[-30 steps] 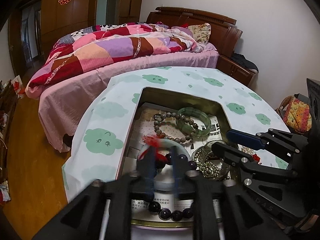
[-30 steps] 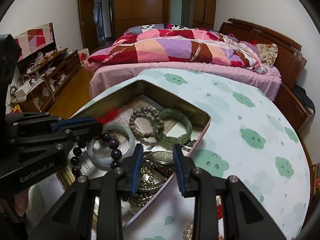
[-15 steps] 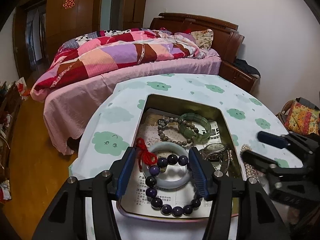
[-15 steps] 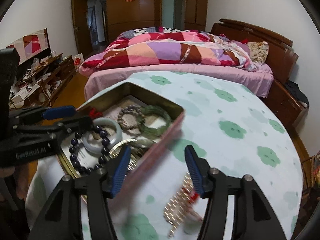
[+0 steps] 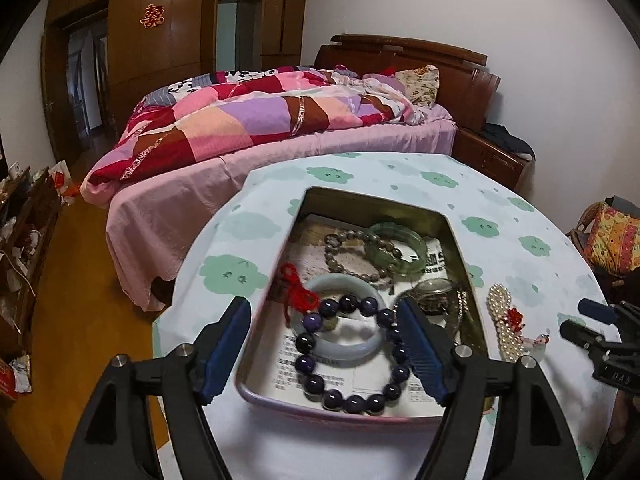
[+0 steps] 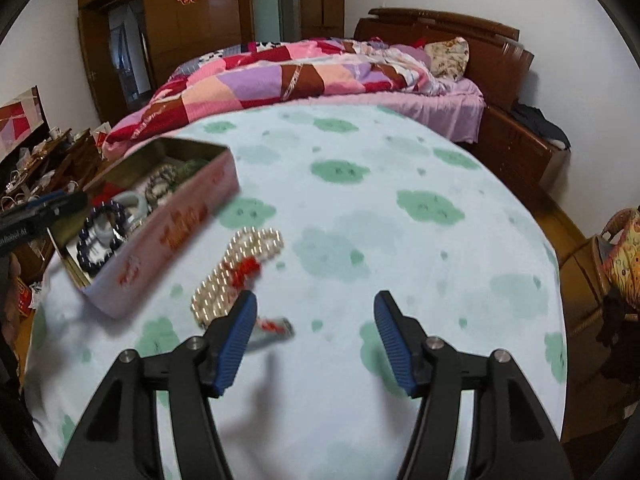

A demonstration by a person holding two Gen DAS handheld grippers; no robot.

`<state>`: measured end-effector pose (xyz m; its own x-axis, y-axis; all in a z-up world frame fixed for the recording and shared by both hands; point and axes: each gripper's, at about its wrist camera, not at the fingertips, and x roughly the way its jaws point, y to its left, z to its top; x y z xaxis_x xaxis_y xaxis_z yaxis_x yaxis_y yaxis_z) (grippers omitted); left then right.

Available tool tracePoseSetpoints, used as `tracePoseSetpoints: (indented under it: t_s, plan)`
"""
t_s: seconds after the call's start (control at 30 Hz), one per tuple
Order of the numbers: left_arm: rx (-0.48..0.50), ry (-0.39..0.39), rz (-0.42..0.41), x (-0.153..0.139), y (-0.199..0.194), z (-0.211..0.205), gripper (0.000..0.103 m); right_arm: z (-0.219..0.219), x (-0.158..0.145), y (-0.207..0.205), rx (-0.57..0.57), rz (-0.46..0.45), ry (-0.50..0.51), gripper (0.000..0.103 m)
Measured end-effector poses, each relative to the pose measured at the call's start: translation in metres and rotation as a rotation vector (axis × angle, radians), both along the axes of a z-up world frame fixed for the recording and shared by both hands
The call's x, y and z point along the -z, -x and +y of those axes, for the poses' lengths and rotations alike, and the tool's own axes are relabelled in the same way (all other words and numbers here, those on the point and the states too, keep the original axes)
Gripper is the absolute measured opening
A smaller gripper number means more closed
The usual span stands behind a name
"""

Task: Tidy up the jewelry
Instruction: 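Open both tools over the tin and withdraw toward the pile, then grasp the jade pendant with the right tool while the left tool grasps the pearl necklace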

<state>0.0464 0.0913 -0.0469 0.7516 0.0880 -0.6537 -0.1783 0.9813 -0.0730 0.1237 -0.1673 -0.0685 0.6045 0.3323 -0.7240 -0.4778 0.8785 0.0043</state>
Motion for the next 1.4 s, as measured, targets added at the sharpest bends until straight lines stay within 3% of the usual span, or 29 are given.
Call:
tracePoseSetpoints:
  t_s: [0.33, 0.47, 0.67, 0.93, 1.4]
  plan:
    - [0.062, -0.027, 0.017, 0.001, 0.001, -0.026, 0.075, 0.027, 0.015, 0.009, -0.103, 0.035, 0.034, 0.061]
    - [0.079, -0.025, 0.017, 0.0, 0.002, -0.032, 0.075, 0.024, 0.027, 0.004, -0.078, 0.075, 0.058, 0.045]
    - [0.107, -0.009, 0.005, -0.005, 0.004, -0.043, 0.075, 0.006, 0.026, -0.003, -0.01, 0.064, 0.068, 0.045]
    - [0.235, -0.044, -0.005, -0.012, -0.008, -0.085, 0.075, -0.003, 0.023, -0.003, -0.005, 0.065, 0.031, 0.045]
    - [0.386, -0.062, 0.045, -0.001, -0.033, -0.139, 0.075, -0.041, 0.007, -0.005, 0.055, 0.028, -0.023, 0.045]
